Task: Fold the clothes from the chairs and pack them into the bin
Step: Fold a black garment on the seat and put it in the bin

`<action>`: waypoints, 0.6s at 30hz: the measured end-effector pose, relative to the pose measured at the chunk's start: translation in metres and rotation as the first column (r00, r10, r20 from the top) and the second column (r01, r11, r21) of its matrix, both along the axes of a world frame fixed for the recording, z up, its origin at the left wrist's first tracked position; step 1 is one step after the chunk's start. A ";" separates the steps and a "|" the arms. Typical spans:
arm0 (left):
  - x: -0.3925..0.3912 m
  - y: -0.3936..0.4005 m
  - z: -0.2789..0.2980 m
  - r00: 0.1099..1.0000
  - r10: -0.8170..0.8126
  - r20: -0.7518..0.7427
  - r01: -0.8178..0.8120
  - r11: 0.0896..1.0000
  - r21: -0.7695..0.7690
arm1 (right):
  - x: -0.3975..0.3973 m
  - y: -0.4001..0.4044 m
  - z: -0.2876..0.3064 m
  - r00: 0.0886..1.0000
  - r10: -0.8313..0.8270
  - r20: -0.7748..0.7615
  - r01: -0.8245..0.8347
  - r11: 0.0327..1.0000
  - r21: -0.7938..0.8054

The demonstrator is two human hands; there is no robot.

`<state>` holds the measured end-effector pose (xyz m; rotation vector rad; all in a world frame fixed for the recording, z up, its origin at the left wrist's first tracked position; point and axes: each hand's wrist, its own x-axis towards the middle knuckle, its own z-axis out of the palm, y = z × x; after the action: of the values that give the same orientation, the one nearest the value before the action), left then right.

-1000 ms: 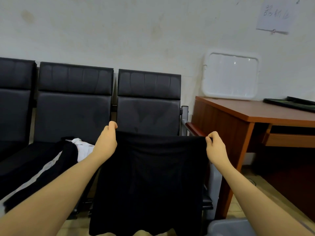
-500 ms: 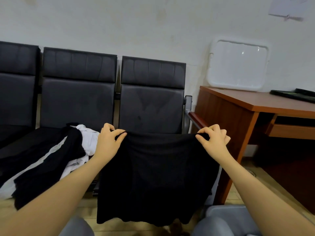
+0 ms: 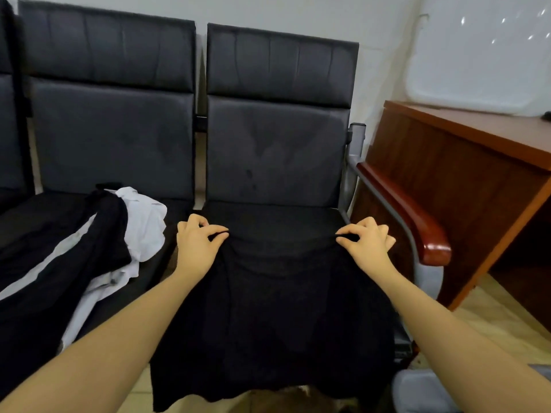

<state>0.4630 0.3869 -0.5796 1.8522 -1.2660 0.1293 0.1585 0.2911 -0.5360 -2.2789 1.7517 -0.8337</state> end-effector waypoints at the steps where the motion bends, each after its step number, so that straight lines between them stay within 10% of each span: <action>1: 0.003 -0.011 -0.003 1.000 0.010 -0.003 -0.010 1.000 0.011 | 0.005 -0.011 -0.004 1.000 0.000 0.002 0.000 1.000 0.002; 18: 0.030 -0.151 0.054 0.989 0.138 0.055 -0.123 0.969 -0.214 | 0.064 -0.142 0.028 0.987 -0.031 0.160 0.089 0.926 -0.367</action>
<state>0.4927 0.2361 -0.5257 1.7593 -1.1299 0.3881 0.2223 0.1490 -0.5083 -2.3088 1.7233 -1.4235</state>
